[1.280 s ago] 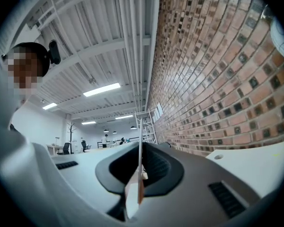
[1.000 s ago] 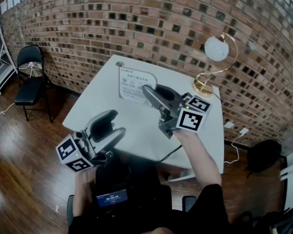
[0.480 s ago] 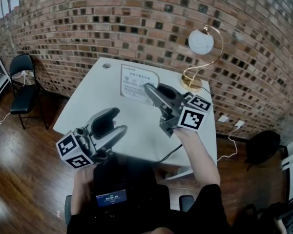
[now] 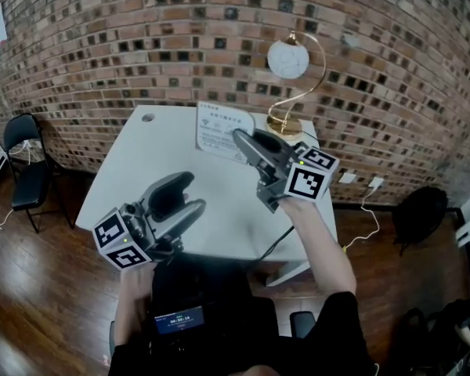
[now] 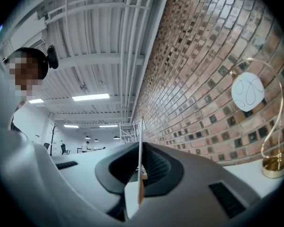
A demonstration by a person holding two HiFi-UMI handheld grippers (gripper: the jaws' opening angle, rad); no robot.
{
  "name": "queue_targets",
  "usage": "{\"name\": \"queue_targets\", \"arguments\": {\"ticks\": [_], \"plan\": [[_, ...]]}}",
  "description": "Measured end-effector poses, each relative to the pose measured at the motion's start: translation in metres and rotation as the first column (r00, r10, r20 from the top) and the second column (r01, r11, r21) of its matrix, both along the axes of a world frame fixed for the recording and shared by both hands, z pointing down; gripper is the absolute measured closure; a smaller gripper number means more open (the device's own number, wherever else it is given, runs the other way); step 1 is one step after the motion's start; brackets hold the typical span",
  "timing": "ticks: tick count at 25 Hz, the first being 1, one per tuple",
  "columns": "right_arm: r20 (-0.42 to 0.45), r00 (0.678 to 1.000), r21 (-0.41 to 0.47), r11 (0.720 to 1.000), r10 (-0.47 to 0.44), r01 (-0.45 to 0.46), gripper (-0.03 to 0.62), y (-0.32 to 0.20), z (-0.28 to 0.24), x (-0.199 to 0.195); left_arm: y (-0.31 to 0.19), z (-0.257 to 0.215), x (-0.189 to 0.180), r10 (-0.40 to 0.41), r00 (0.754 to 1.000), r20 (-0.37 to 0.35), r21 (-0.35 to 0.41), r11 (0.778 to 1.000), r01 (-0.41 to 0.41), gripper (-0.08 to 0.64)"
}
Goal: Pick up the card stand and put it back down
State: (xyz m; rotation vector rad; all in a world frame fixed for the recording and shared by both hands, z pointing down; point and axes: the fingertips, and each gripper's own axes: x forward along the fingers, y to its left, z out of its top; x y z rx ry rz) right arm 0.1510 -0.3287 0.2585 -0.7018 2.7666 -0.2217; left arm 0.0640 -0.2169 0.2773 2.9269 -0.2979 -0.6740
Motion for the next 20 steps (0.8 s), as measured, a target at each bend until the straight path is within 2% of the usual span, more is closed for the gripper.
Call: {"name": "queue_targets", "arguments": {"ticks": [10,20], "plan": [[-0.043,0.997,0.034,0.998,0.057,-0.056,0.563,-0.035,-0.006,0.026,-0.031,-0.006,0.023,0.069,0.998,0.012,0.017,0.997,-0.069,0.318],[-0.064,0.995,0.022,0.997,0.072,-0.071,0.563,-0.093,0.009,0.021,-0.070,0.003,0.028,0.102,0.994,0.029,0.007,0.995,-0.102,0.318]]}}
